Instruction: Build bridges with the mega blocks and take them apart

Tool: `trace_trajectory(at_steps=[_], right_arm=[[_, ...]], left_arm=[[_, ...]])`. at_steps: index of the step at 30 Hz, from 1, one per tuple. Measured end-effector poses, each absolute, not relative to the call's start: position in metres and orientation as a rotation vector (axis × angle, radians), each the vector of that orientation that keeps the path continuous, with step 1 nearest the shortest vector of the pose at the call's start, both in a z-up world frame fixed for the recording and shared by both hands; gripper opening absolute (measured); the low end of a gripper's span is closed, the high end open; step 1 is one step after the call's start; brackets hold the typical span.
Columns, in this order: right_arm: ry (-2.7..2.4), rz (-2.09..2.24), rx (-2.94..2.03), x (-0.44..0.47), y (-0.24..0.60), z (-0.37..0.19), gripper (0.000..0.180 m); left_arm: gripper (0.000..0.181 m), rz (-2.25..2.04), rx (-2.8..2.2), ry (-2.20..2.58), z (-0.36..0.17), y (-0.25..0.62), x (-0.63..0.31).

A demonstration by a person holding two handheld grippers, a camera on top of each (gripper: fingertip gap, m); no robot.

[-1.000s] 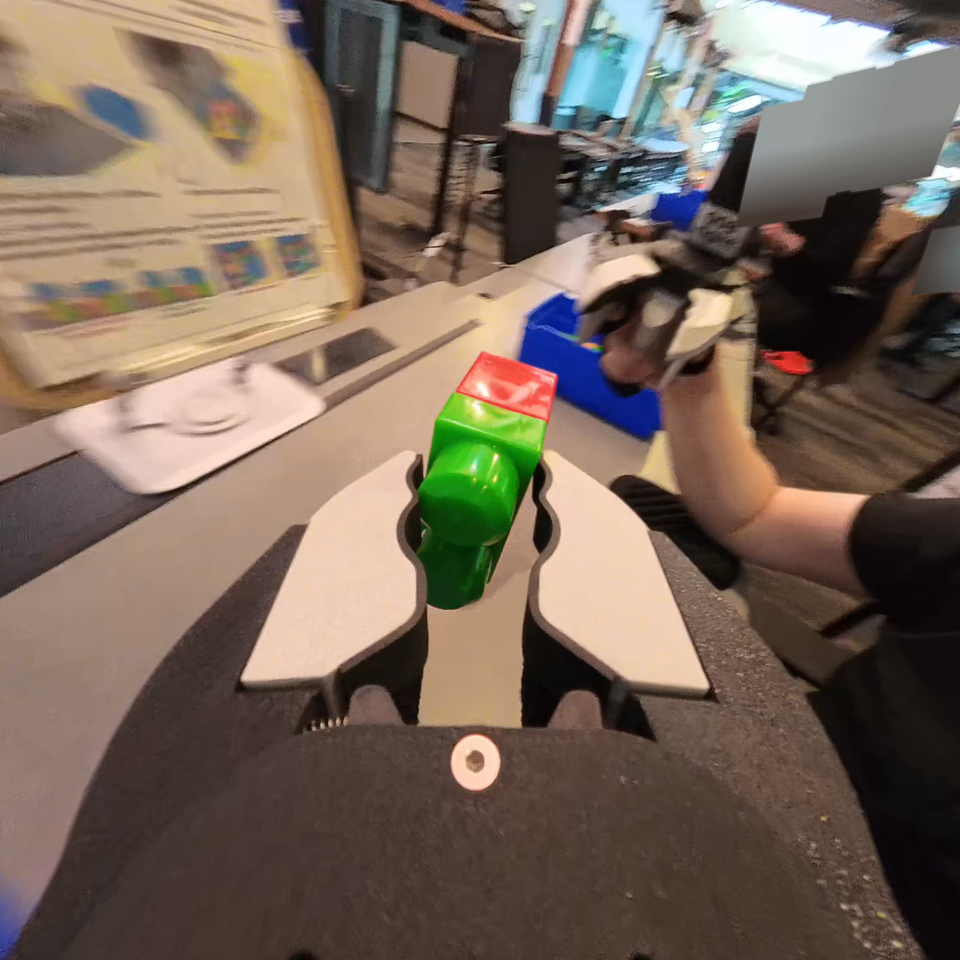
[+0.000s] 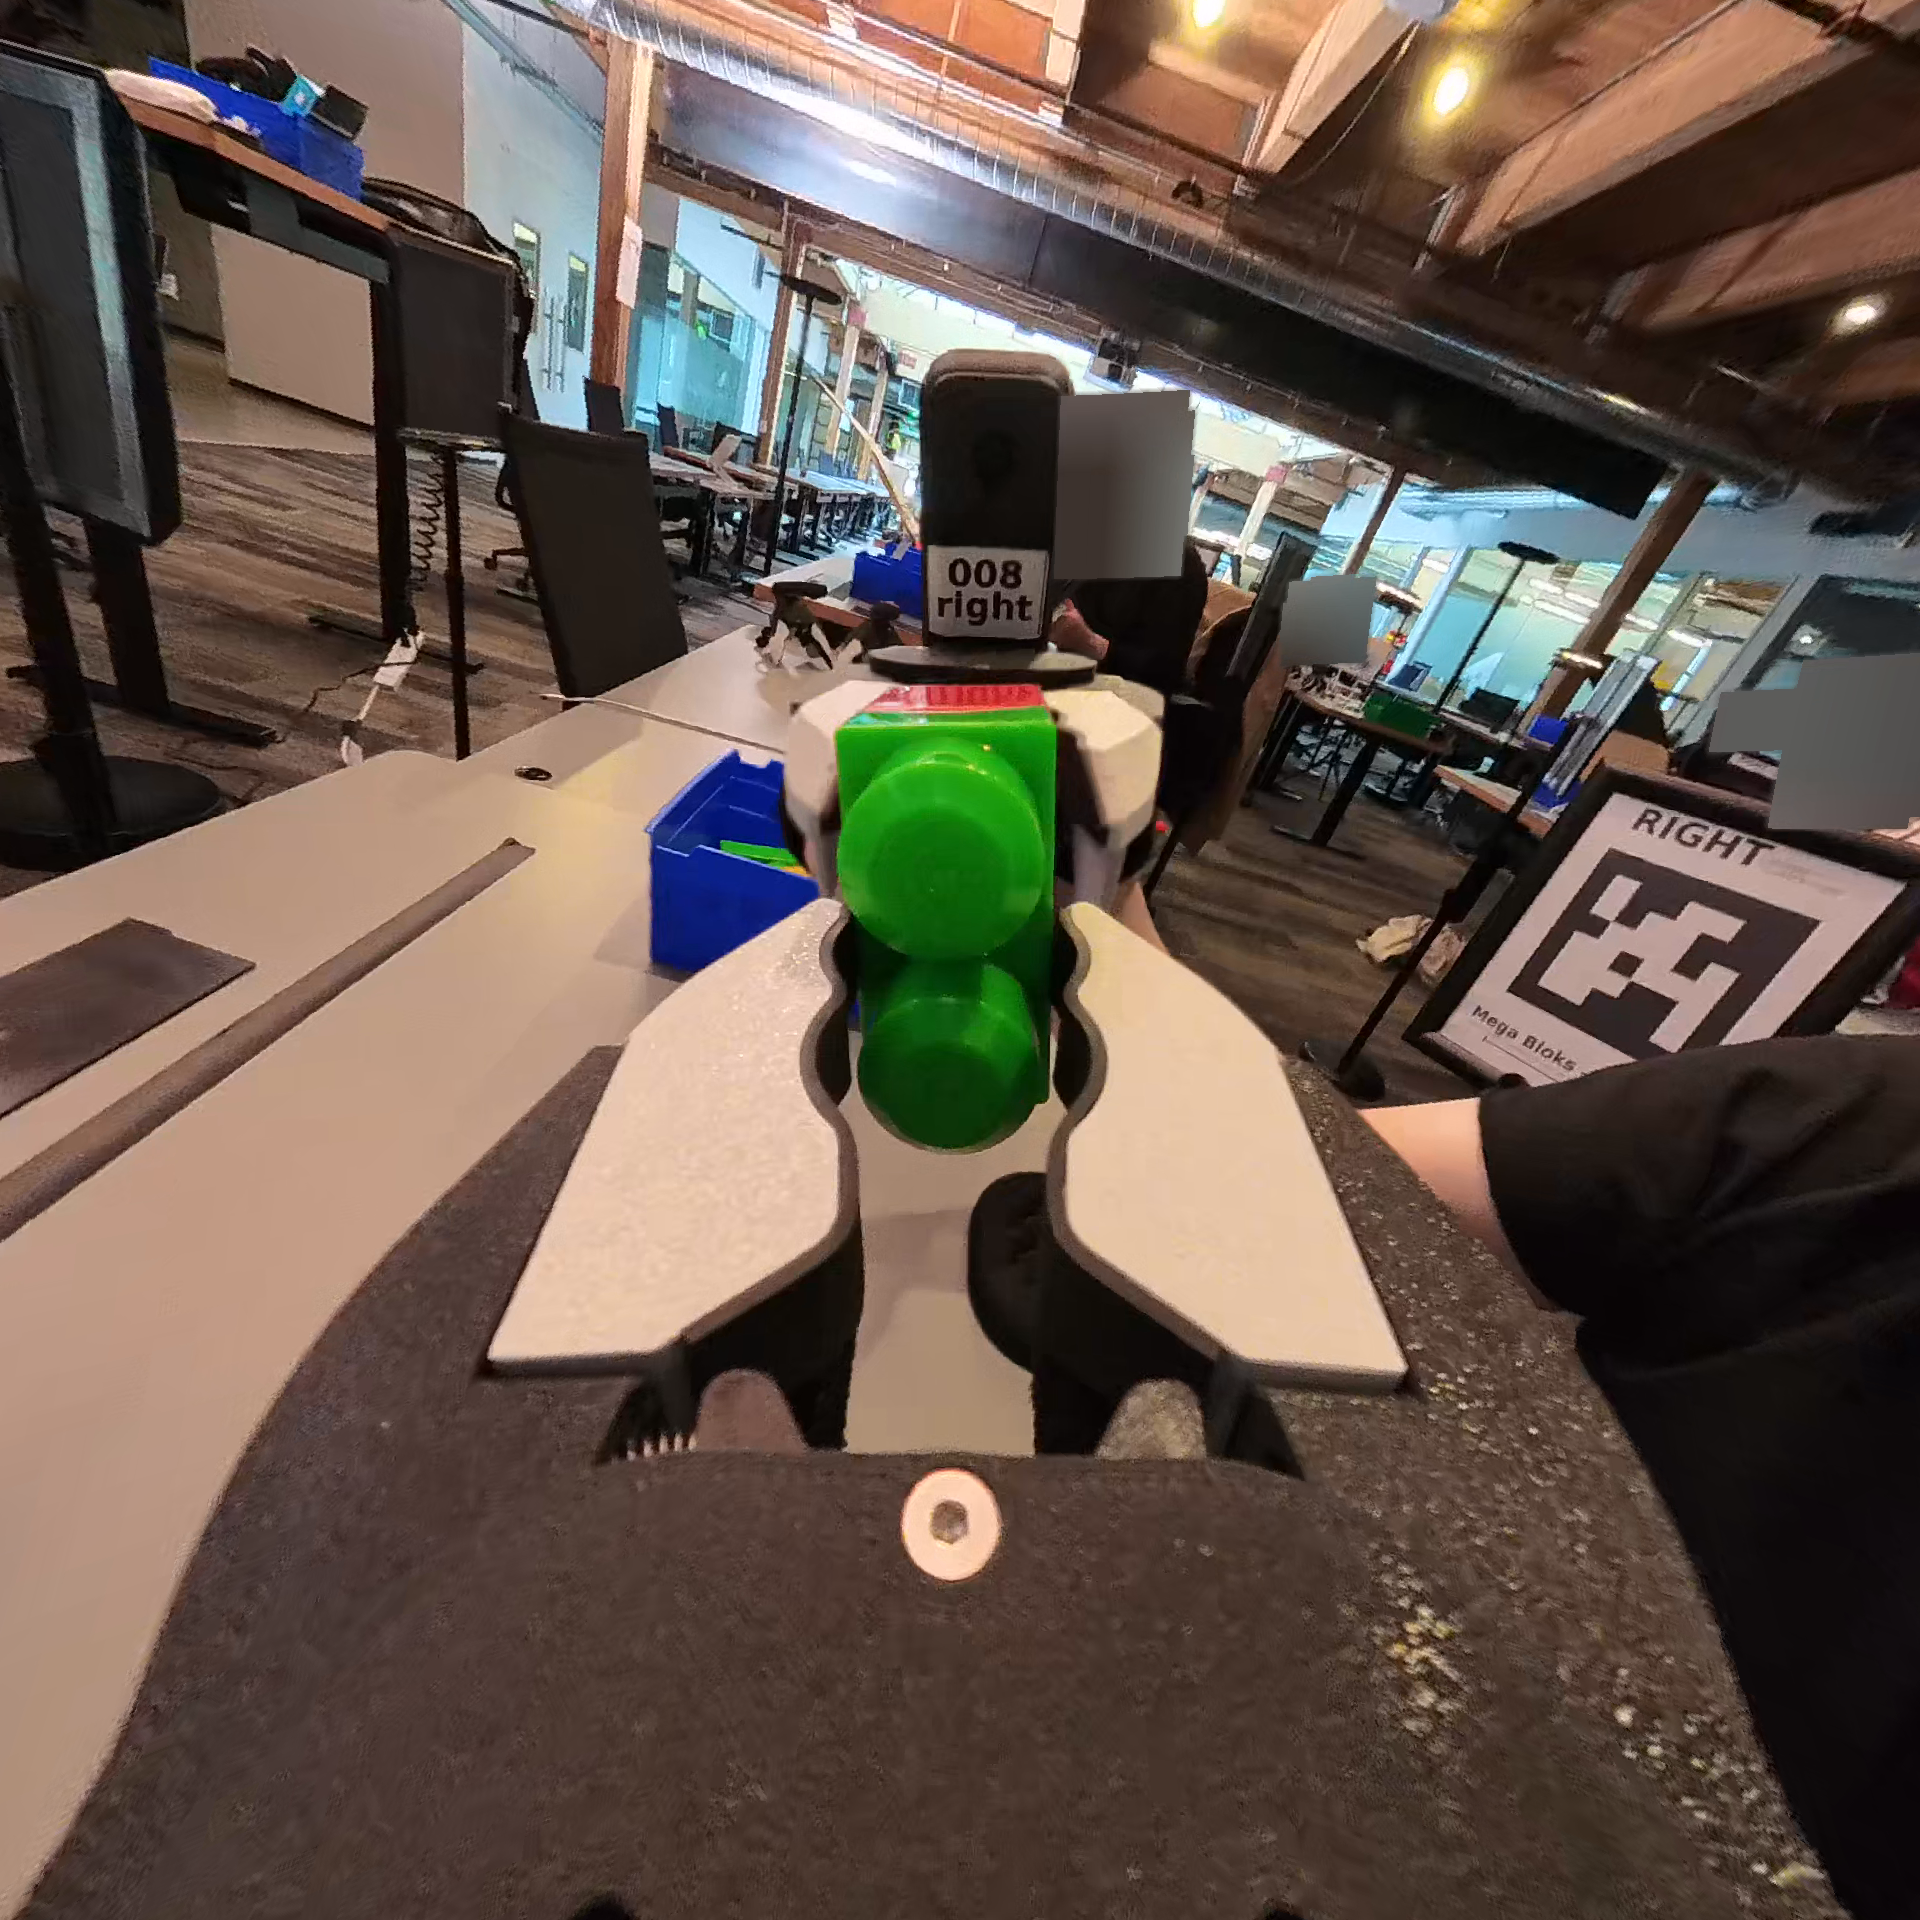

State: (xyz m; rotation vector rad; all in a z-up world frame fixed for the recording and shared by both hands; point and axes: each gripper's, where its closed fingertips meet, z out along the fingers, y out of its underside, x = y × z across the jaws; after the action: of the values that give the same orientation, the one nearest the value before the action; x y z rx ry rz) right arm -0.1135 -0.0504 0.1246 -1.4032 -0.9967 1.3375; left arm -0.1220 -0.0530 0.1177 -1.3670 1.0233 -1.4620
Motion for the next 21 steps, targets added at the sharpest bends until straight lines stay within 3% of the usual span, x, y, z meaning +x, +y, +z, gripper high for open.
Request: trace_trajectory(at_steps=[4,6,11,13,21], right_arm=[[-0.946,1.36,-1.412,-0.119,-0.05,0.125,0.049],[-0.958,1.316,-1.43,-0.123,-0.049,0.122,0.036],[-0.989,1.262,-1.443,-0.125,-0.052,0.122,0.035],[-1.018,1.27,-1.436,-0.128,-0.057,0.121,0.035],[-1.012,1.284,-1.444,-0.125,-0.055,0.123,0.035]], left_arm=[[0.035,-1.417,-1.382,1.027,0.11,-0.053,-0.122],[0.035,-1.431,-1.378,1.024,0.11,-0.055,-0.12],[0.046,-1.457,-1.342,1.022,0.118,-0.06,-0.123],[0.035,-1.455,-1.324,1.024,0.12,-0.061,-0.126],[0.034,-1.503,-1.327,0.991,0.123,-0.059,-0.123]])
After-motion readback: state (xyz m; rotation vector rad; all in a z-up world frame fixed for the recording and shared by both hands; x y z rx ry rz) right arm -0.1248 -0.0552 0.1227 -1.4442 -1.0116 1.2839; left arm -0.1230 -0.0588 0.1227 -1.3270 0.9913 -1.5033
